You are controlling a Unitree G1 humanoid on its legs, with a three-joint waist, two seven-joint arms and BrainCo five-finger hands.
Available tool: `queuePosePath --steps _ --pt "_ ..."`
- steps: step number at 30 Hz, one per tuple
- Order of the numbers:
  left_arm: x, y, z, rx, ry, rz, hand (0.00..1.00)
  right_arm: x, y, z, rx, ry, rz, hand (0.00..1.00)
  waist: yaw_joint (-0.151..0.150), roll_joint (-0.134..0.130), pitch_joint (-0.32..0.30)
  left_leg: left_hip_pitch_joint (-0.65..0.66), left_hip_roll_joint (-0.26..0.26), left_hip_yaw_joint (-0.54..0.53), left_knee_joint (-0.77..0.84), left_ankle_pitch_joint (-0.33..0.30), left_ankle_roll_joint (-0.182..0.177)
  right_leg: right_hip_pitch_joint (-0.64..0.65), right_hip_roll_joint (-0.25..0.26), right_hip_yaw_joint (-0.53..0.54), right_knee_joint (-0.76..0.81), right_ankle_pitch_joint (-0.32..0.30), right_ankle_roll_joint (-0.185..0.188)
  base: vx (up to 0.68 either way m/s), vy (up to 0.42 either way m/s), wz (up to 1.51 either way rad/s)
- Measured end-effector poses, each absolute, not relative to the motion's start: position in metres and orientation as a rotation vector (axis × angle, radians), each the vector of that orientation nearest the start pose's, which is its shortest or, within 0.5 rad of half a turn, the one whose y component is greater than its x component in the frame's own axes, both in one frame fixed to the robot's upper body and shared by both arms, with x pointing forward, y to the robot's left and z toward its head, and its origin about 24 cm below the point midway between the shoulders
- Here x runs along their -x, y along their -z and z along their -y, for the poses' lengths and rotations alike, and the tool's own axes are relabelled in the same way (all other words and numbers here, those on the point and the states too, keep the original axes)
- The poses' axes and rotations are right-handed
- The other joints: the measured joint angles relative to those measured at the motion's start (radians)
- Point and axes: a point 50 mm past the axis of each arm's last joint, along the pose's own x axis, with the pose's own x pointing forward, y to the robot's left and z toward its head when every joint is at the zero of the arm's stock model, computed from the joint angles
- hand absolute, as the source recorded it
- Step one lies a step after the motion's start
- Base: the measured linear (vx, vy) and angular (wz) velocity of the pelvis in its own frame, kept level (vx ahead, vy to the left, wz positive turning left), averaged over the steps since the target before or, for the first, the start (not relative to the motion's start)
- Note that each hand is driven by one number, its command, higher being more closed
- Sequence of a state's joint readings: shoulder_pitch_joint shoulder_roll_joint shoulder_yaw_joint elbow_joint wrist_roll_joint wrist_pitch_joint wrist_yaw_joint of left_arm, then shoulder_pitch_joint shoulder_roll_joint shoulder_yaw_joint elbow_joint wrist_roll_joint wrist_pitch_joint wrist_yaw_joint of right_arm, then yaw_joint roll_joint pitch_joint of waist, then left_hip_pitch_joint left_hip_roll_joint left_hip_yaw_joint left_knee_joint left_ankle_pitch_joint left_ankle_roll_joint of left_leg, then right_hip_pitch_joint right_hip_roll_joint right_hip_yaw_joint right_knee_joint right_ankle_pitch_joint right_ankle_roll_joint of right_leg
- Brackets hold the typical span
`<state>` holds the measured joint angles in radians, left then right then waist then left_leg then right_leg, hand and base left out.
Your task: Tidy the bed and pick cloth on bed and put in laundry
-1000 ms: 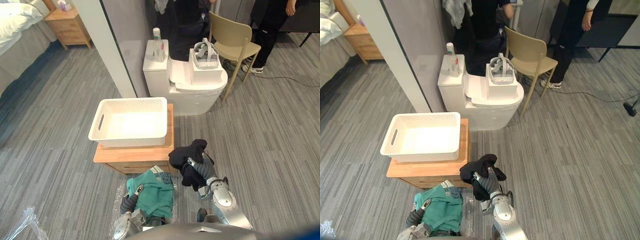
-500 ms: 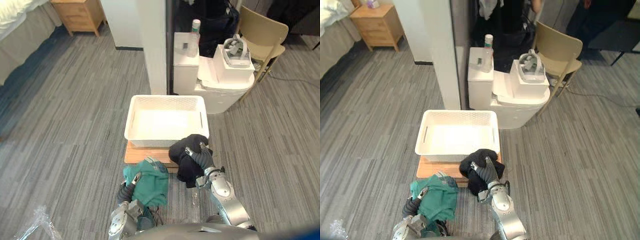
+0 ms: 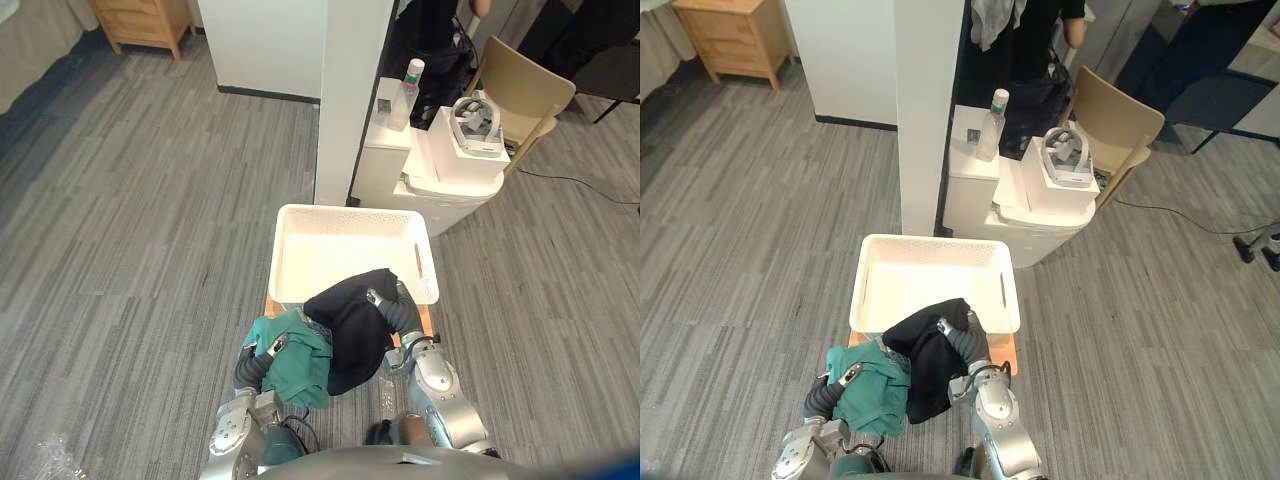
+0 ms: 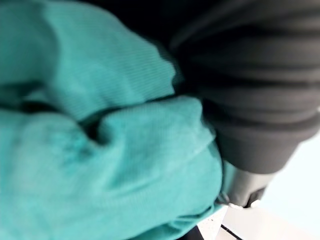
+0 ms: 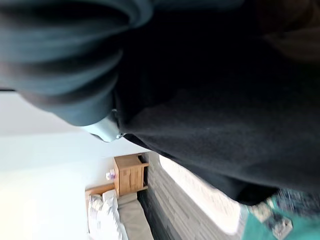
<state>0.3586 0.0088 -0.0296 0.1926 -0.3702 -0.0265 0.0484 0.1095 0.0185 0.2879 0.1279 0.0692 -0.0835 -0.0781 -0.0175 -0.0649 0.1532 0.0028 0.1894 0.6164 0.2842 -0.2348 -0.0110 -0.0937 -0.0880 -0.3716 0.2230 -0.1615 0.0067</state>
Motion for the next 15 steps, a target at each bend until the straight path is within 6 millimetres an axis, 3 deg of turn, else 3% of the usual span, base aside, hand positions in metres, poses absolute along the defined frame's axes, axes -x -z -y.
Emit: queuePosePath --steps 1,2,3,4,7,9,12,15 --pt "-0.146 0.074 -0.161 0.36 -0.21 -0.531 1.0 -0.222 0.006 0.094 -0.069 -0.144 -0.168 1.0 0.011 0.024 0.0 0.015 0.002 -0.001 -0.006 0.025 -0.011 0.039 0.018 0.007 -0.061 0.044 -0.015 0.2 -0.054 -0.19" --pt "-0.141 0.077 -0.159 0.373 -0.217 -0.553 1.0 -0.224 0.005 0.101 -0.051 -0.133 -0.16 1.0 0.01 0.031 -0.005 0.022 -0.004 -0.002 0.002 0.049 -0.016 0.07 0.019 0.023 -0.117 0.06 -0.016 0.2 -0.049 -0.35" --pt "-0.139 0.079 -0.158 0.377 -0.22 -0.563 1.0 -0.225 0.004 0.104 -0.045 -0.121 -0.155 1.0 0.01 0.032 -0.005 0.021 -0.005 -0.002 0.015 0.052 -0.021 0.087 0.018 0.033 -0.141 0.068 -0.017 0.19 -0.06 -0.39" --pt "-0.135 0.084 -0.157 0.381 -0.219 -0.588 1.0 -0.229 0.002 0.109 -0.044 -0.094 -0.145 1.0 0.012 0.034 -0.006 0.028 -0.013 -0.004 -0.011 0.033 -0.056 0.107 0.016 0.055 -0.162 0.071 -0.018 0.09 -0.02 -0.4" --pt "-0.13 0.088 -0.155 0.388 -0.227 -0.615 1.0 -0.235 -0.008 0.125 -0.04 -0.019 -0.108 1.0 0.013 0.046 -0.013 0.057 -0.012 -0.024 -0.178 0.119 -0.066 0.138 0.037 0.088 -0.175 0.071 -0.018 0.06 0.027 -0.38" --pt "-0.128 0.09 -0.156 0.381 -0.226 -0.627 1.0 -0.237 -0.017 0.132 -0.055 0.007 -0.067 1.0 0.005 0.041 -0.022 0.088 -0.022 -0.024 -0.207 0.119 -0.066 0.158 0.035 0.095 -0.193 0.084 0.003 0.07 0.088 -0.15" --pt "-0.128 0.09 -0.158 0.371 -0.223 -0.627 1.0 -0.244 -0.05 0.145 -0.063 0.067 0.074 1.0 0.005 0.028 -0.03 0.096 -0.048 -0.026 -0.212 0.121 -0.055 0.174 0.014 0.103 -0.221 0.1 0.029 0.04 0.109 0.04" --pt "-0.125 0.091 -0.165 0.346 -0.227 -0.633 1.0 -0.263 -0.092 0.147 -0.054 0.068 0.244 1.0 0.006 0.028 -0.033 0.103 -0.061 -0.03 -0.212 0.119 -0.046 0.192 0.002 0.103 -0.24 0.111 0.046 -0.01 0.065 0.07"
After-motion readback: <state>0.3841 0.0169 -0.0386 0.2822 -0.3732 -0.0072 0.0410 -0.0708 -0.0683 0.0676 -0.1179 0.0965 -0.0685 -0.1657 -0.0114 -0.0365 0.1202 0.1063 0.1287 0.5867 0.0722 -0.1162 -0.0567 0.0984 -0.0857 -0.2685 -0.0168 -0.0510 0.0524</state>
